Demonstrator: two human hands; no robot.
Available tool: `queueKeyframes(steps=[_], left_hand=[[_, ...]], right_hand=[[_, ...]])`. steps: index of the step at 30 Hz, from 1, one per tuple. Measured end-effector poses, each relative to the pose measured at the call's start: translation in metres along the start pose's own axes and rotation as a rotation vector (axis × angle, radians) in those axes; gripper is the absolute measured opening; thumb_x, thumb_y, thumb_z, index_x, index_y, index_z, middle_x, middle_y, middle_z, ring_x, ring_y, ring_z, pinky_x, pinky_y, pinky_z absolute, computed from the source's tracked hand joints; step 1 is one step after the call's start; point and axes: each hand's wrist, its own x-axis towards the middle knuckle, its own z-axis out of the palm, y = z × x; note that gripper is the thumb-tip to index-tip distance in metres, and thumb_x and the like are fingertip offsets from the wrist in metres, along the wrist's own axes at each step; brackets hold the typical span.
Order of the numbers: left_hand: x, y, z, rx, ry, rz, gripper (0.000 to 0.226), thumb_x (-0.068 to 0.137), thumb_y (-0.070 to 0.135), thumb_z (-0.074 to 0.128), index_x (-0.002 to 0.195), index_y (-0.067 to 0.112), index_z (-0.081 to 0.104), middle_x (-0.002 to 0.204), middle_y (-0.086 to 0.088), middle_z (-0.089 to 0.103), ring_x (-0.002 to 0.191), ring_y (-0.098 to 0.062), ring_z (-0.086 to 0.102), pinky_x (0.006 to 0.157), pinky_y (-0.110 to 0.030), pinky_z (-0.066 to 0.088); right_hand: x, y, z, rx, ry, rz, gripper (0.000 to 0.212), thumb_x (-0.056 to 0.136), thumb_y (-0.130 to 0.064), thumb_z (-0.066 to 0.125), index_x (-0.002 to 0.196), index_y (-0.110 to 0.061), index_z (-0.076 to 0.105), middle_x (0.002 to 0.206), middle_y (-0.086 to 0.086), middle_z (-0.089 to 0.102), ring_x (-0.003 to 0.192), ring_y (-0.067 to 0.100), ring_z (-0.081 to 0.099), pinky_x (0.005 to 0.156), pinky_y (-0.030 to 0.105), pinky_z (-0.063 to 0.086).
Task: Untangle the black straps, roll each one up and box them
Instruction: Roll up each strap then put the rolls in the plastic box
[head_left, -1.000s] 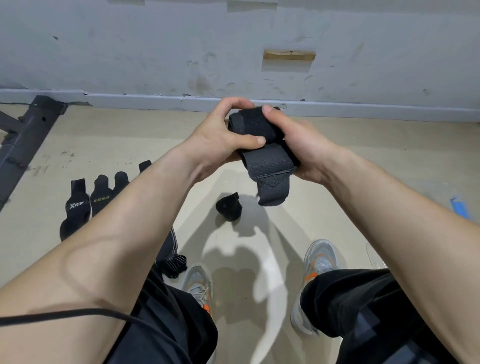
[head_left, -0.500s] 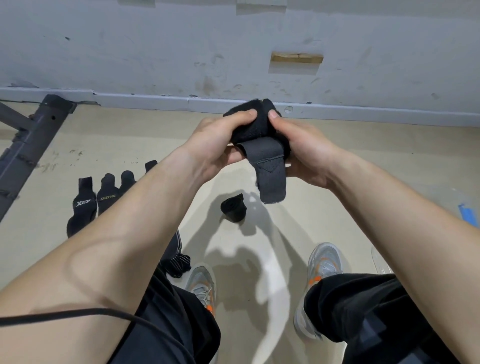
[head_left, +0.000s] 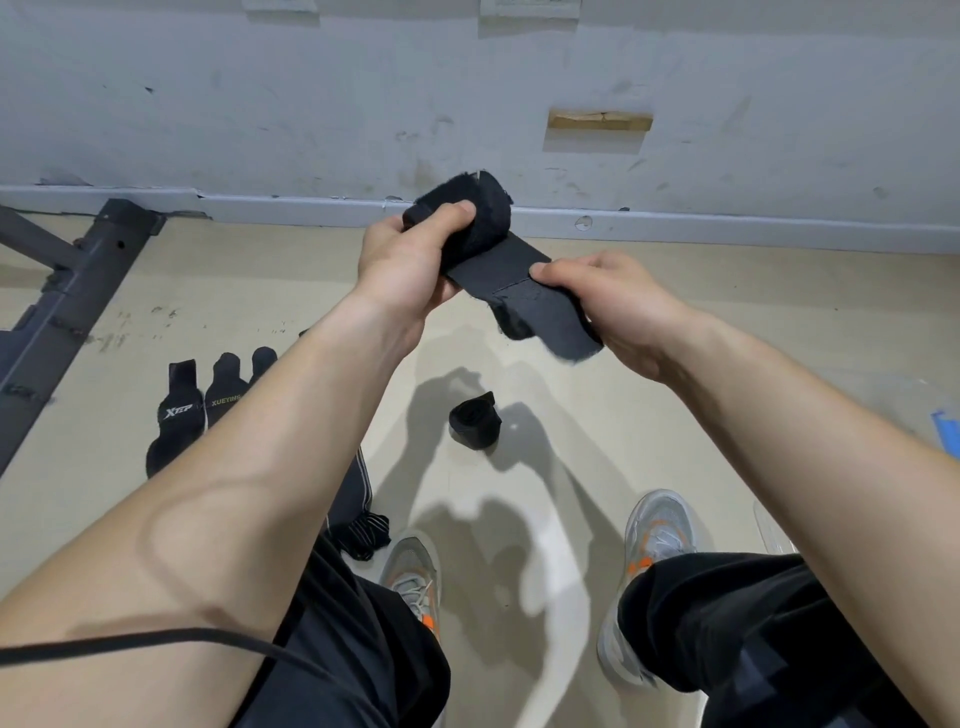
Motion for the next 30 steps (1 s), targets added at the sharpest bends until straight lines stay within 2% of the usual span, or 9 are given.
queueKeyframes(steps=[4,6,9,15,18,21,25,28,30], left_hand=[[0.003,-0.006,0.003,0.089,0.025,0.066,0.04,0.084,0.018,0.08,0.117,0.007,0.061,0.104,-0.007,0.074,0.087,-0.022,0.075,0.075,-0.036,0.063],[0.002,-0.006,0.003,0.079,0.03,0.077,0.049,0.084,0.018,0.081,0.126,0.009,0.057,0.105,-0.005,0.073,0.086,-0.021,0.075,0.074,-0.035,0.063],[0.002,-0.006,0.002,0.044,0.027,0.086,0.05,0.083,0.015,0.081,0.126,0.012,0.056,0.104,-0.003,0.071,0.086,-0.02,0.074,0.075,-0.036,0.062],[0.001,-0.011,0.004,0.034,0.003,0.1,0.057,0.077,0.012,0.085,0.125,0.012,0.056,0.115,-0.012,0.071,0.103,-0.029,0.073,0.083,-0.042,0.063],[-0.002,-0.011,0.006,0.12,-0.004,0.112,0.062,0.062,0.018,0.087,0.116,0.02,0.057,0.112,-0.007,0.068,0.108,-0.03,0.071,0.09,-0.048,0.061],[-0.004,-0.013,0.008,0.161,-0.036,0.11,0.062,0.064,0.014,0.088,0.116,0.022,0.056,0.117,-0.008,0.065,0.11,-0.03,0.07,0.091,-0.049,0.06],[-0.003,-0.019,0.01,0.134,-0.089,0.049,0.05,0.079,-0.002,0.082,0.115,0.021,0.056,0.114,-0.007,0.065,0.103,-0.027,0.071,0.085,-0.04,0.062],[-0.005,-0.018,0.01,0.117,-0.137,-0.075,0.049,0.082,-0.004,0.079,0.118,0.018,0.054,0.109,-0.005,0.068,0.092,-0.024,0.072,0.085,-0.039,0.062],[-0.007,-0.018,0.01,0.118,-0.153,-0.119,0.049,0.083,-0.003,0.078,0.121,0.018,0.054,0.11,-0.006,0.068,0.089,-0.023,0.072,0.081,-0.038,0.063]], right_hand=[[-0.001,-0.001,0.001,-0.062,0.008,-0.024,0.042,0.1,-0.031,0.061,0.106,0.01,0.069,0.091,0.014,0.073,0.079,0.02,0.065,0.088,0.043,0.057],[0.0,0.001,-0.001,-0.067,-0.005,-0.046,0.04,0.1,-0.033,0.062,0.094,0.006,0.07,0.085,0.014,0.075,0.073,0.019,0.066,0.08,0.04,0.057],[0.001,0.005,-0.003,-0.155,-0.031,-0.038,0.038,0.098,-0.038,0.064,0.067,-0.017,0.059,0.063,-0.007,0.063,0.067,0.015,0.057,0.069,0.03,0.05],[0.0,0.001,-0.007,-0.206,-0.115,0.025,0.038,0.097,-0.038,0.065,0.065,-0.02,0.054,0.062,-0.01,0.062,0.061,0.011,0.055,0.065,0.026,0.049],[-0.001,-0.004,-0.009,-0.165,-0.114,-0.007,0.037,0.097,-0.035,0.066,0.065,-0.019,0.057,0.059,-0.008,0.062,0.055,0.011,0.053,0.06,0.025,0.046],[-0.002,-0.008,-0.012,-0.1,-0.107,-0.038,0.037,0.097,-0.034,0.067,0.064,-0.018,0.058,0.06,-0.007,0.059,0.052,0.011,0.047,0.054,0.024,0.043],[-0.003,-0.012,-0.018,-0.054,-0.053,-0.082,0.036,0.096,-0.034,0.068,0.064,-0.019,0.059,0.061,-0.009,0.06,0.059,0.011,0.052,0.057,0.023,0.045],[-0.001,-0.008,-0.019,-0.02,-0.028,-0.085,0.033,0.094,-0.034,0.071,0.066,-0.02,0.06,0.071,0.0,0.063,0.074,0.017,0.057,0.066,0.028,0.052],[-0.002,-0.006,-0.018,-0.006,-0.02,-0.07,0.032,0.094,-0.033,0.071,0.067,-0.02,0.06,0.069,-0.003,0.065,0.073,0.016,0.058,0.065,0.027,0.053]])
